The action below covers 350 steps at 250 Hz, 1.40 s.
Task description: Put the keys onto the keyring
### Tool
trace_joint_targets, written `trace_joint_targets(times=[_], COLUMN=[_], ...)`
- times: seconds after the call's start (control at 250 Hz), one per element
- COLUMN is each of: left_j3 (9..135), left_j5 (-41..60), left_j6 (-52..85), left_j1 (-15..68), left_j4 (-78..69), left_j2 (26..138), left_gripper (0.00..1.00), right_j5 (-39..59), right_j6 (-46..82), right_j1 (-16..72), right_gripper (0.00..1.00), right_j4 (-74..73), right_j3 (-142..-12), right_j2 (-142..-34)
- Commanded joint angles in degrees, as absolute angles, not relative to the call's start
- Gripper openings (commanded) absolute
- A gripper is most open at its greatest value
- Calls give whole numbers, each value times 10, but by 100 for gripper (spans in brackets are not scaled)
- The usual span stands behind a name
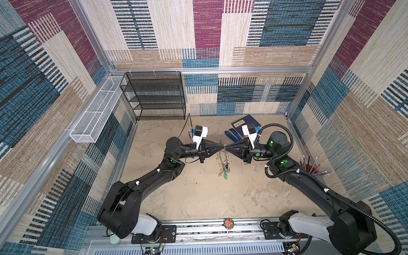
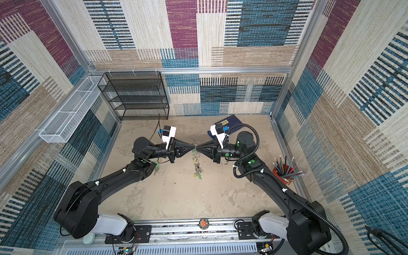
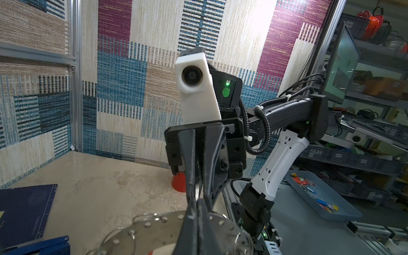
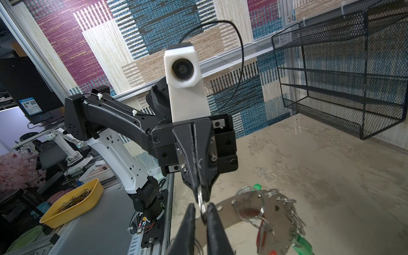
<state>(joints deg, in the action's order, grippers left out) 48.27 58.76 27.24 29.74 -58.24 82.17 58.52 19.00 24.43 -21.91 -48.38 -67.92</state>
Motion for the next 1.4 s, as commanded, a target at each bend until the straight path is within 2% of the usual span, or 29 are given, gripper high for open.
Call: trace_joint_targets(times=[0.0,0.052,0.28,0.52,0.612,0.716,0.852,1.008,1.16,1.396], left_j3=[491,493,502,501,512,551,617,675,711,732], left_j5=[596,598,607,623,629,630,611,589,577,558], left_j6=[282,284,283,259,191,54,-86,-181,-227,-238], left_j1=[298,297,294,262,252,250,250,252,260,270], left_j4=[-606,-605,-565,-459,-359,-164,20,154,220,235], left_j2=[826,828,826,787,759,730,724,744,764,789], left_gripper=[0,0,0,23,31,39,45,45,44,42], right_j5=[593,591,562,527,517,507,493,471,474,491], right_j6=[195,195,164,121,105,78,36,-2,-6,-6], right_j1=[246,248,248,249,251,259,277,293,299,305], right_gripper=[5,0,0,0,0,0,0,0,0,0], right_j4=[-242,-240,-188,-103,-67,-19,61,144,156,151], right_j3=[-489,-489,-498,-518,-530,-546,-583,-624,-633,-632], right_j2=[-683,-683,-672,-663,-666,-673,-693,-714,-714,-712])
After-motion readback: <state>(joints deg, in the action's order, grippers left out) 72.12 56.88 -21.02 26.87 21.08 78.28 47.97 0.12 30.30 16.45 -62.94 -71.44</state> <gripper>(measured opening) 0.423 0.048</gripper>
